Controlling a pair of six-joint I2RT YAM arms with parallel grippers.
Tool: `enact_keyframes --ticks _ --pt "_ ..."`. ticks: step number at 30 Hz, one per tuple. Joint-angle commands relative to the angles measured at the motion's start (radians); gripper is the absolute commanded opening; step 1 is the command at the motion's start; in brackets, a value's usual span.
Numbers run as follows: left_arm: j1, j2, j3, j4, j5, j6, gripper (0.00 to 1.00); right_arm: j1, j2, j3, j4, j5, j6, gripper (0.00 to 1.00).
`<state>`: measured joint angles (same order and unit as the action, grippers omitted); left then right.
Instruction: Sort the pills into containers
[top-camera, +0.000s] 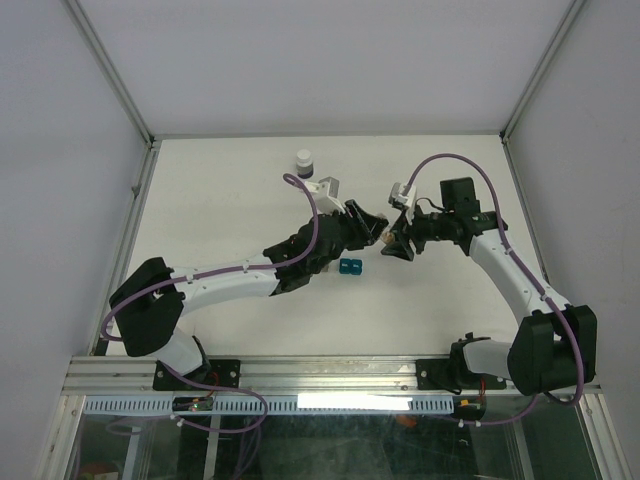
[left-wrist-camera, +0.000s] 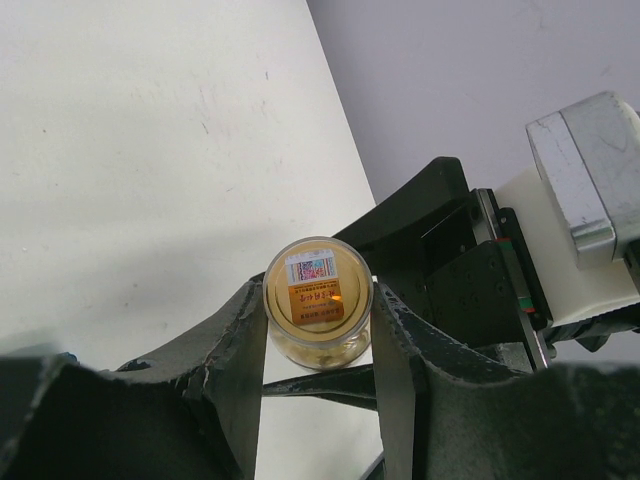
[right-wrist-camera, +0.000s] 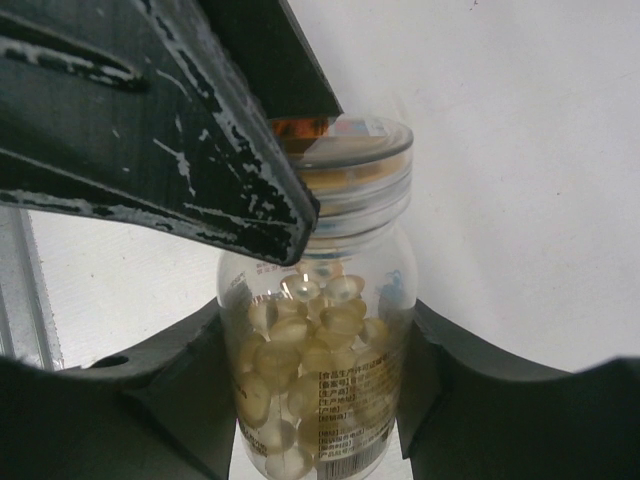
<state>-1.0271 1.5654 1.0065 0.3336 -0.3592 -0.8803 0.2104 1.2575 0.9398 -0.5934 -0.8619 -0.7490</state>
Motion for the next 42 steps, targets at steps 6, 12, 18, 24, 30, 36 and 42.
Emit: enact_keyframes --ticks 6,12,18,24,30,36,42 --pt "0.004 -0.06 0.053 0.063 -0.049 -0.081 0.0 0.006 -0.025 0.009 0.005 -0.031 0.006 0.0" --pt "0.003 -0.058 0.037 0.092 0.024 -0.037 0.27 0.006 -0.032 0.011 -0.009 -0.057 -0.013 0.0" --pt "0.002 -0.073 0.012 0.116 0.093 0.006 0.55 0.002 -0.036 0.013 -0.019 -0.077 -0.019 0.0" --pt "-0.002 -0.109 -0.037 0.122 0.098 0.02 0.68 -0.006 -0.034 0.013 -0.025 -0.092 -0.025 0.0" --pt "-0.006 -0.177 -0.111 0.114 0.102 0.015 0.77 -0.012 -0.032 0.014 -0.026 -0.1 -0.026 0.0" --pt "-0.008 -0.218 -0.164 0.122 0.119 0.04 0.81 -0.015 -0.03 0.015 -0.028 -0.103 -0.027 0.0" --pt "-0.006 -0.293 -0.29 0.293 0.228 0.357 0.97 -0.023 -0.031 0.019 -0.068 -0.152 -0.075 0.0"
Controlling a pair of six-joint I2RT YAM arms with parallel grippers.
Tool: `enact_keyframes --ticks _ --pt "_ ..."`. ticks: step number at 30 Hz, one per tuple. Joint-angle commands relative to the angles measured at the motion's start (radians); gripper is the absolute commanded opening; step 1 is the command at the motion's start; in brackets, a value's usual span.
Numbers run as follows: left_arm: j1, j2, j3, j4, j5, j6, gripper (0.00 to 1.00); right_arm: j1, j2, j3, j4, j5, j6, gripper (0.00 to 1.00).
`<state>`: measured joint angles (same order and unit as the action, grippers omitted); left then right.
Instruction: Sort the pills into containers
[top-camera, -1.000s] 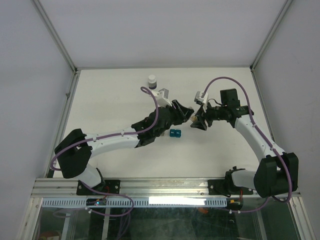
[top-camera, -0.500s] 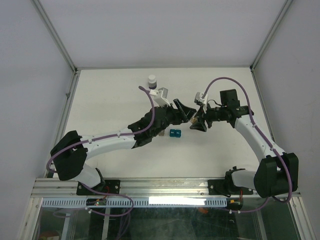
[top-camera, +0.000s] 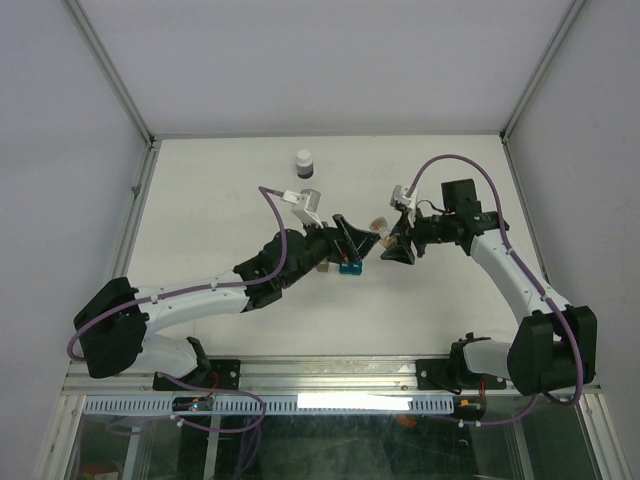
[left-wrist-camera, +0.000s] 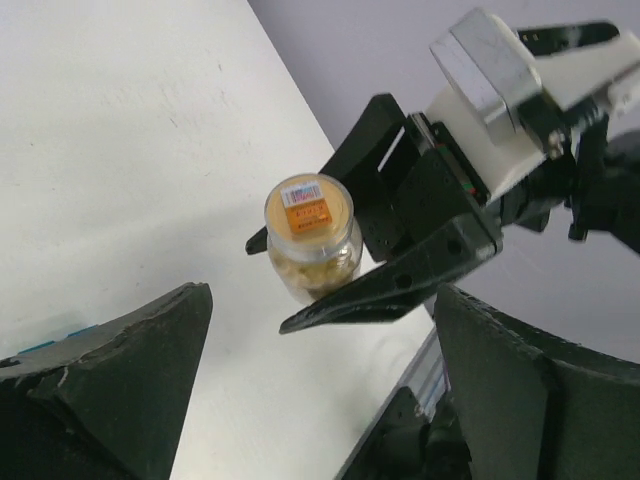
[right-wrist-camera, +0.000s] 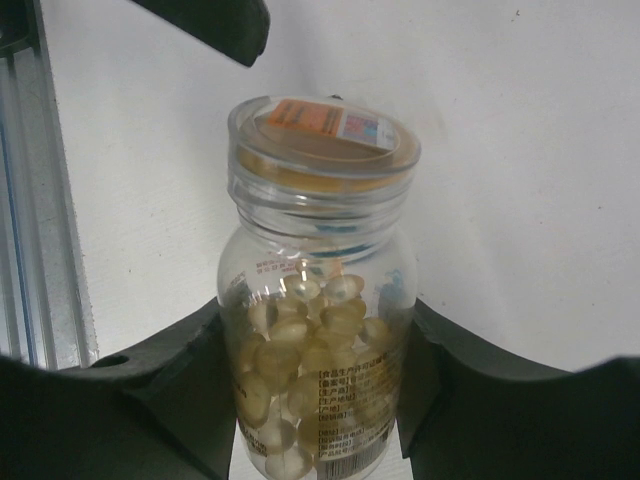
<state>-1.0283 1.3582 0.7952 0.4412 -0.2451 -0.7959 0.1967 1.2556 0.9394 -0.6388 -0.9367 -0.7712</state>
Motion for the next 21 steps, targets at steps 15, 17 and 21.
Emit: enact_keyframes --ticks 15,17,21 --pt "0.282 0.002 -0.118 0.579 1.049 0.543 0.99 0.001 -0.024 0.026 -0.178 -0.194 -0.253 0.0" --pt "0.281 0.036 -0.077 0.547 1.056 0.561 0.99 0.004 -0.022 0.026 -0.179 -0.193 -0.256 0.0" --pt "0.282 0.12 -0.016 0.534 1.06 0.56 0.99 0.01 -0.018 0.028 -0.18 -0.187 -0.257 0.0"
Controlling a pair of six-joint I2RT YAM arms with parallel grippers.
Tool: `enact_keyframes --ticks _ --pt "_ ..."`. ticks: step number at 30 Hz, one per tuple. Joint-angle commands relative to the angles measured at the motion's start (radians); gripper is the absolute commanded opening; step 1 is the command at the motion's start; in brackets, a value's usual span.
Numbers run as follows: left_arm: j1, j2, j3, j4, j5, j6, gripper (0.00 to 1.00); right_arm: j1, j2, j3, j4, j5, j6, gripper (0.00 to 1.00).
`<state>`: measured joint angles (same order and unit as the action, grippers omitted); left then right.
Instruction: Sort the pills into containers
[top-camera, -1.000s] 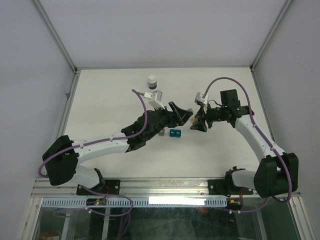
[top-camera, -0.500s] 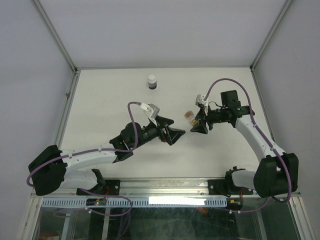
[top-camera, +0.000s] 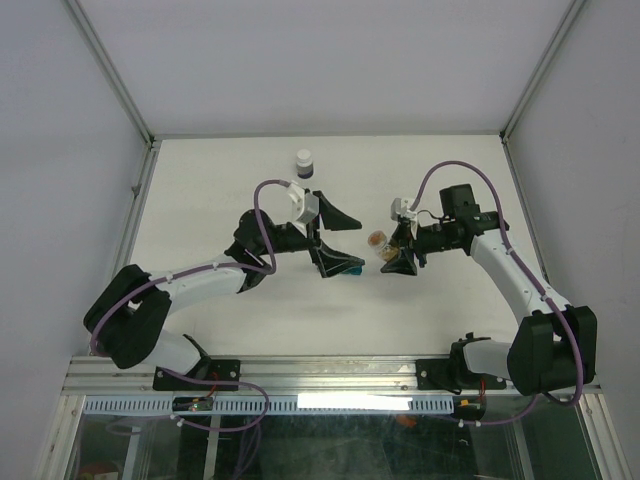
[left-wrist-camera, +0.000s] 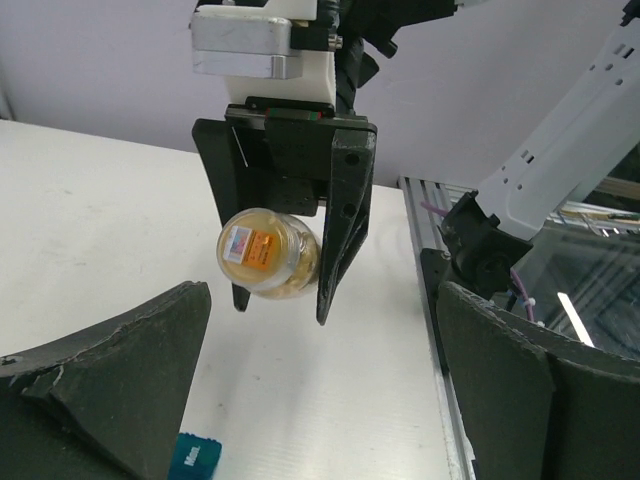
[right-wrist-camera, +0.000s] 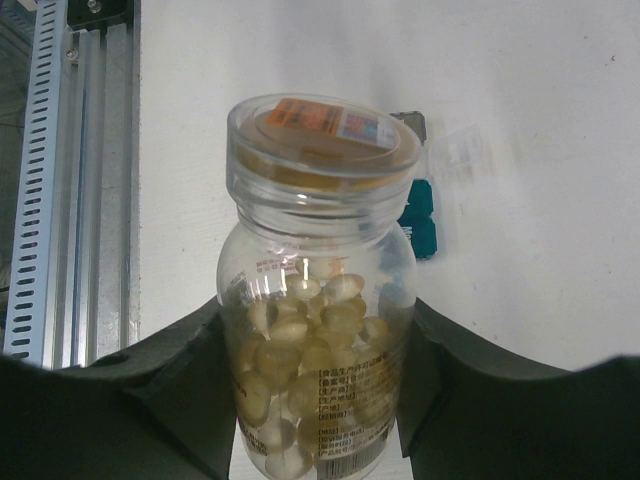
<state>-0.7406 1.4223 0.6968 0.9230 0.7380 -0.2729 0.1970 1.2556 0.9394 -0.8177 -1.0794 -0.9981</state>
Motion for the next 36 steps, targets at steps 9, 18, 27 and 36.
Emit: enact_keyframes --ticks 9,18,27,36 --pt "-0.009 0.184 0.179 0.017 0.083 0.022 0.88 0.02 -0.014 0.028 -0.001 -0.039 -0.031 0.0" --pt "-0.022 0.232 0.217 0.009 0.106 0.005 0.74 0.024 -0.008 0.029 -0.001 -0.034 -0.031 0.0" --pt "-0.025 0.265 0.253 -0.025 0.143 -0.012 0.55 0.024 -0.008 0.03 -0.001 -0.033 -0.03 0.0" --pt "-0.023 0.25 0.238 0.036 0.107 -0.101 0.25 0.024 -0.005 0.028 0.0 -0.03 -0.029 0.0"
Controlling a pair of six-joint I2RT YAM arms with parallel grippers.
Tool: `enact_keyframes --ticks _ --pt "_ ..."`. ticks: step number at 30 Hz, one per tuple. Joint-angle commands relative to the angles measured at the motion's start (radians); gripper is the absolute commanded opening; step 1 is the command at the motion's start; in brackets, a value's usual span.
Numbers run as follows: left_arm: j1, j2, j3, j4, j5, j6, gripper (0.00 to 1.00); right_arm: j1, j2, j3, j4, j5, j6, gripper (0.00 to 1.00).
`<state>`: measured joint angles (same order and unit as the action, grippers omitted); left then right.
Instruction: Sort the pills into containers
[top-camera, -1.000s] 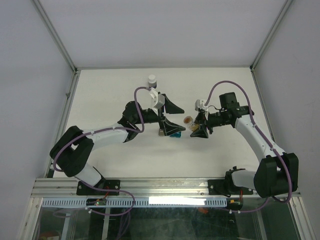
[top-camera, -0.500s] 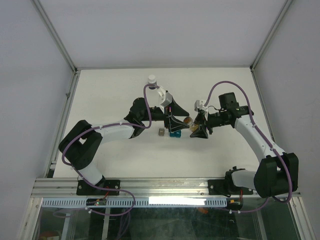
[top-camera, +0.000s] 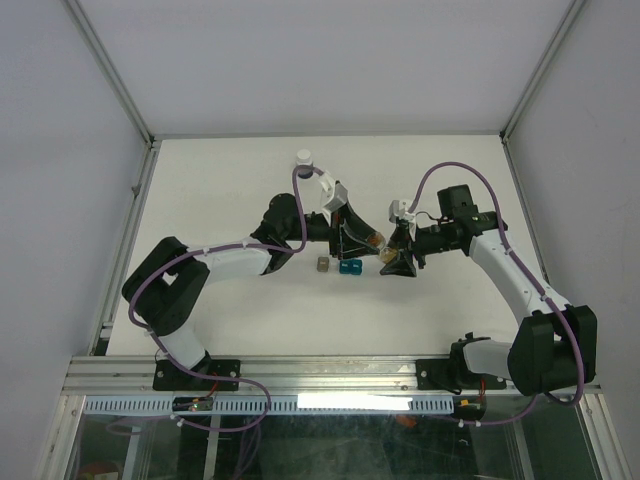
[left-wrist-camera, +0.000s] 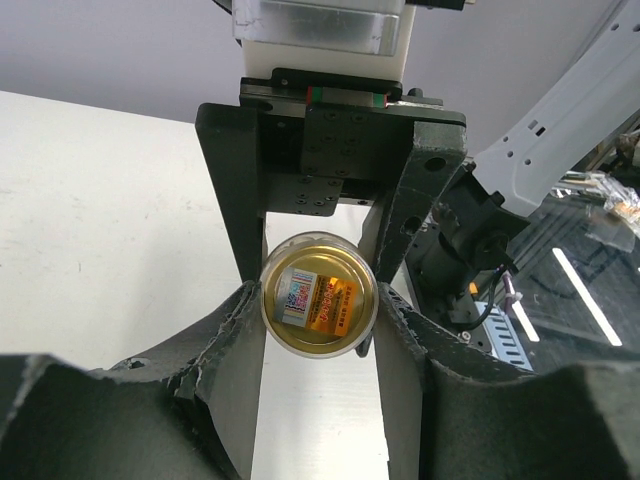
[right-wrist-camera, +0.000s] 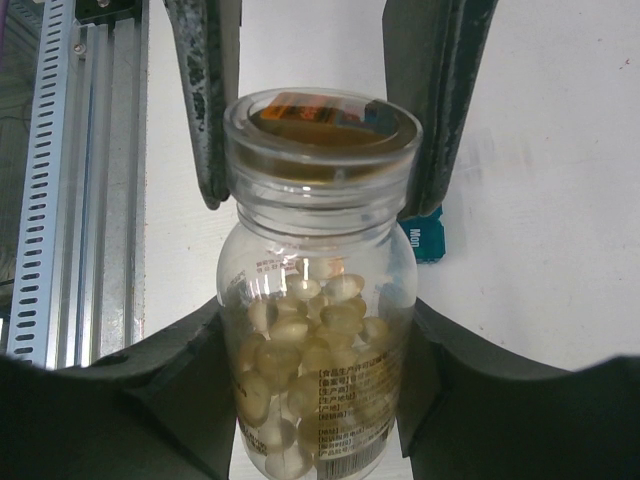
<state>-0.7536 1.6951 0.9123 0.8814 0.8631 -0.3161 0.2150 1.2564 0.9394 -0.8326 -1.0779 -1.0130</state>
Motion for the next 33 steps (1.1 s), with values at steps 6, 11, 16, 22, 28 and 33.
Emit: enact_keyframes --ticks 6,11,16,22,28,33 --pt "-0.008 -0.075 -0.084 0.239 -0.132 -0.206 0.14 0.006 -0.008 0.03 0.024 -0.024 -0.001 0.0" --pt "0.005 -0.119 -0.182 0.342 -0.247 -0.328 0.08 0.002 -0.013 0.03 0.027 -0.026 0.005 0.0" --pt "0.049 -0.234 -0.33 0.172 -0.495 -0.355 0.01 -0.013 -0.028 0.031 0.039 -0.035 0.02 0.0" --pt "0.083 -0.34 -0.335 -0.427 -1.017 -0.465 0.01 -0.03 -0.054 0.012 0.116 -0.023 0.099 0.0" --pt "0.187 -0.278 -0.285 -0.645 -1.18 -0.557 0.06 -0.063 -0.101 -0.023 0.258 -0.001 0.262 0.0" --pt "0.267 -0.219 -0.257 -0.732 -1.236 -0.632 0.2 -0.096 -0.179 -0.089 0.524 -0.001 0.548 0.0"
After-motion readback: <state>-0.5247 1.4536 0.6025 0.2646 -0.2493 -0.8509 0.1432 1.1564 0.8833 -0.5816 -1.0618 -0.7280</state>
